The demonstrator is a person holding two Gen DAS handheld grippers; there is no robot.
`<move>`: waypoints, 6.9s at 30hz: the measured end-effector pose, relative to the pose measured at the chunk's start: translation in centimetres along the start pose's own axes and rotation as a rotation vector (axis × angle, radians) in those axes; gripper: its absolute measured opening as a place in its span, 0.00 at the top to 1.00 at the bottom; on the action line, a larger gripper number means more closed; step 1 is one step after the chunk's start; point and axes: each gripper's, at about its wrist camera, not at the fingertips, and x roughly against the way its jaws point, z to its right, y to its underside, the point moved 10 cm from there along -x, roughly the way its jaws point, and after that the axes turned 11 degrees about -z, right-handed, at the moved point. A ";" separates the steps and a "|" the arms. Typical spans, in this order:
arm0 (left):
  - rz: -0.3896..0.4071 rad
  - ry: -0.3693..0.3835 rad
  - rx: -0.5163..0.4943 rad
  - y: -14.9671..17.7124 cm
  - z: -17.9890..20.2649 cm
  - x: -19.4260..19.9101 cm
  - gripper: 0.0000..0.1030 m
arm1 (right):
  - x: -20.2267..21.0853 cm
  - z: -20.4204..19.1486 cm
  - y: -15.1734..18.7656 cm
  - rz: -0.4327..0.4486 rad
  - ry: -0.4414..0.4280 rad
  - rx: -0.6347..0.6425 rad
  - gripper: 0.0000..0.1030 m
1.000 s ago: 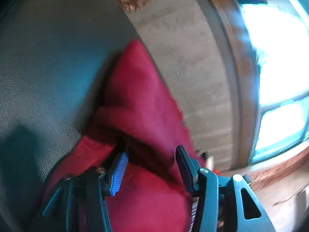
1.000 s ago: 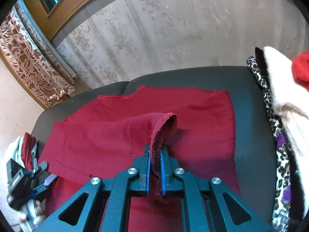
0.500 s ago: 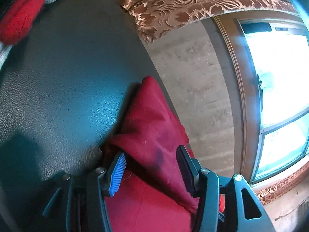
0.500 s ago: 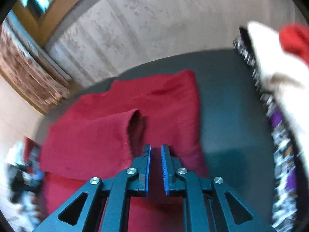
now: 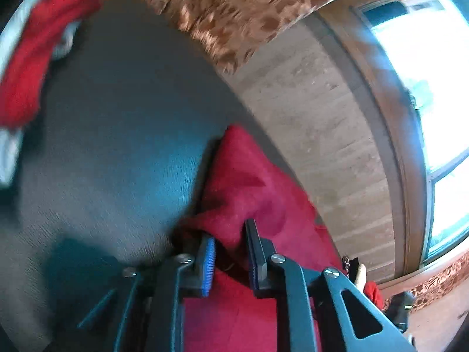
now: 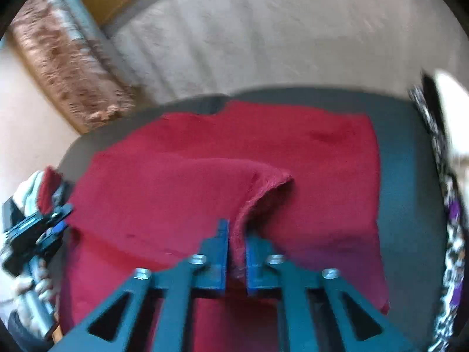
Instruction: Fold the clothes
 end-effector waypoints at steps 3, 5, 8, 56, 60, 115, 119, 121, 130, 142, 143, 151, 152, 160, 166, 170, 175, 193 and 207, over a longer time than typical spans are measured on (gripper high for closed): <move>0.014 -0.041 -0.040 0.5 -1.0 0.5 0.84 | 2.2 -1.3 -0.1 0.062 -0.008 0.039 0.91; -0.014 -0.057 -0.030 1.0 -2.0 -0.2 0.84 | 0.8 -0.5 0.8 0.027 0.021 0.028 0.90; -0.040 -0.028 0.000 1.7 -2.7 -0.1 0.76 | -1.2 0.6 2.1 -0.024 0.065 0.012 0.82; 0.062 -0.055 -0.144 5.4 0.6 -2.4 0.70 | -3.8 -10.4 -2.4 -0.057 -0.142 0.234 0.01; 0.068 -0.004 -0.131 5.6 0.8 -1.8 0.70 | -5.7 -18.4 -7.3 -0.097 -0.260 0.343 0.01; 0.092 0.009 -0.134 4.1 1.5 -0.4 0.73 | -16.4 -30.3 -3.1 -0.187 -0.239 0.732 0.57; 0.091 0.007 -0.137 4.1 1.6 -0.3 0.72 | -15.6 -29.9 -3.3 -0.222 -0.281 0.682 0.55; 0.089 0.009 -0.137 4.0 1.7 -0.3 0.72 | -13.6 -26.9 -3.0 -0.191 -0.264 0.607 0.53; 0.027 -0.100 -0.160 4.0 2.9 1.0 0.70 | -4.8 -12.8 -1.8 -0.049 -0.183 0.269 0.36; 0.089 -0.201 -0.238 0.5 4.1 -1.5 0.63 | 0.1 -1.0 -2.5 0.157 -0.089 -0.032 0.34; 0.097 -0.174 -0.230 0.4 4.1 -1.3 0.63 | 0.7 -0.5 -2.5 0.175 -0.083 -0.045 0.32; 0.099 -0.150 -0.220 0.6 3.9 -1.6 0.63 | -0.4 1.8 -0.2 0.106 -0.042 -0.072 0.29; 0.101 -0.150 -0.220 0.6 3.8 -1.6 0.63 | -0.6 1.4 -0.3 0.096 -0.022 -0.048 0.39; 0.158 -0.147 -0.217 0.8 3.7 -0.4 0.59 | 0.6 -2.0 -2.8 0.099 0.232 0.225 0.91; 0.117 -0.089 -0.200 0.7 3.4 -1.3 0.55 | -2.8 2.0 -2.8 -0.009 0.211 0.085 0.90; 0.118 -0.075 -0.195 0.8 3.3 -1.3 0.55 | -2.2 3.0 -2.0 0.051 0.148 -0.005 0.62; 0.112 -0.064 -0.192 1.6 3.3 -1.0 0.55 | 1.0 1.2 -2.1 0.147 0.179 0.056 0.45; 0.083 -0.079 -0.208 -0.1 3.8 -4.2 0.55 | -5.0 -1.2 -1.6 0.069 0.166 0.230 0.18; -0.069 -0.154 -0.383 5.8 2.4 2.9 0.52 | -1.9 -2.5 3.7 -0.027 0.116 0.242 0.00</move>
